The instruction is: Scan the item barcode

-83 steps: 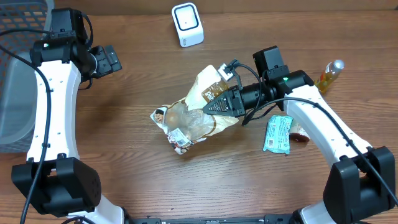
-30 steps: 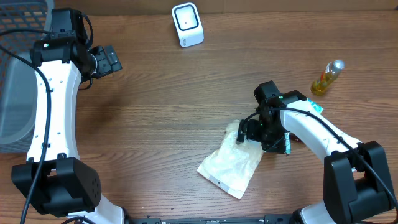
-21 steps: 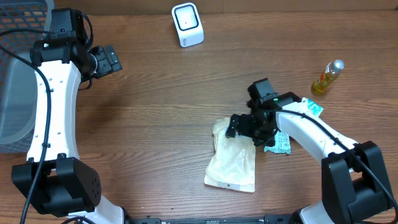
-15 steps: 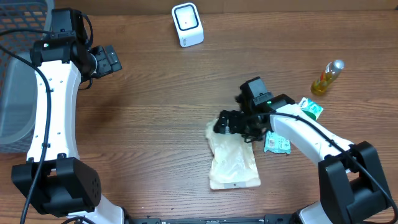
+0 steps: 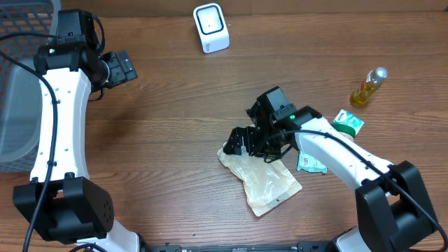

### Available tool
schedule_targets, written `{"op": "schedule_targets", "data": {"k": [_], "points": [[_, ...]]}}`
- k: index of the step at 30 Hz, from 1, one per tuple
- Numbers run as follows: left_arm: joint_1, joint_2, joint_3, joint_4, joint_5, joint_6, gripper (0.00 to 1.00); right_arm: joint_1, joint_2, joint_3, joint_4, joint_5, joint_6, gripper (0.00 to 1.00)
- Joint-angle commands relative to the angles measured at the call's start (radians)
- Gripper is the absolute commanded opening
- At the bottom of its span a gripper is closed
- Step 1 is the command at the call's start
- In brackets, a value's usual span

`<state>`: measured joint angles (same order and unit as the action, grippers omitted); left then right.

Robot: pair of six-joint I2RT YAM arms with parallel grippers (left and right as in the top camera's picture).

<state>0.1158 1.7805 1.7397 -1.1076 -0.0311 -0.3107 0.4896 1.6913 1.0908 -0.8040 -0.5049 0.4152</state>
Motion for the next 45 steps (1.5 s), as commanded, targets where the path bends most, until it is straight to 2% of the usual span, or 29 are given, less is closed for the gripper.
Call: {"op": "schedule_targets", "data": {"k": [1, 4, 8, 10, 14, 19, 25, 32, 34, 35, 36, 42, 45], "points": [[0.002, 0.003, -0.004, 0.001, -0.005, 0.019, 1.00, -0.006, -0.031, 0.129, -0.144, 0.115, -0.046, 1.00], [0.002, 0.003, -0.004, 0.001, -0.005, 0.019, 1.00, -0.006, -0.031, 0.155, -0.316, 0.235, -0.045, 1.00], [0.002, 0.003, -0.004, 0.001, -0.005, 0.019, 1.00, -0.006, -0.030, 0.129, -0.340, 0.211, -0.045, 1.00], [0.002, 0.003, -0.004, 0.001, -0.005, 0.019, 1.00, 0.000, -0.030, 0.085, -0.334, 0.177, -0.041, 0.91], [0.002, 0.003, -0.004, 0.001, -0.005, 0.019, 1.00, 0.000, -0.029, 0.005, -0.269, 0.171, 0.050, 0.63], [0.002, 0.003, -0.004, 0.001, -0.005, 0.019, 1.00, 0.000, -0.029, -0.082, -0.101, 0.171, 0.158, 0.43], [0.002, 0.003, -0.004, 0.001, -0.005, 0.019, 1.00, 0.000, -0.028, -0.116, 0.089, 0.175, 0.192, 0.34], [0.002, 0.003, -0.004, 0.001, -0.005, 0.019, 1.00, 0.000, -0.027, -0.116, 0.277, 0.174, 0.201, 0.35], [0.002, 0.003, -0.004, 0.001, -0.005, 0.019, 1.00, 0.000, -0.027, -0.116, 0.266, 0.175, 0.220, 0.24], [0.002, 0.003, -0.004, 0.001, -0.005, 0.019, 1.00, 0.000, -0.027, -0.115, 0.249, 0.174, 0.221, 0.12], [0.002, 0.003, -0.004, 0.001, -0.005, 0.019, 0.99, -0.009, -0.029, -0.111, 0.220, 0.170, 0.221, 0.06], [0.002, 0.003, -0.004, 0.001, -0.005, 0.019, 0.99, -0.110, -0.082, -0.011, -0.090, 0.058, 0.151, 0.07], [0.002, 0.003, -0.004, 0.001, -0.005, 0.019, 1.00, -0.121, -0.097, -0.006, -0.161, 0.064, 0.129, 0.06]]}}
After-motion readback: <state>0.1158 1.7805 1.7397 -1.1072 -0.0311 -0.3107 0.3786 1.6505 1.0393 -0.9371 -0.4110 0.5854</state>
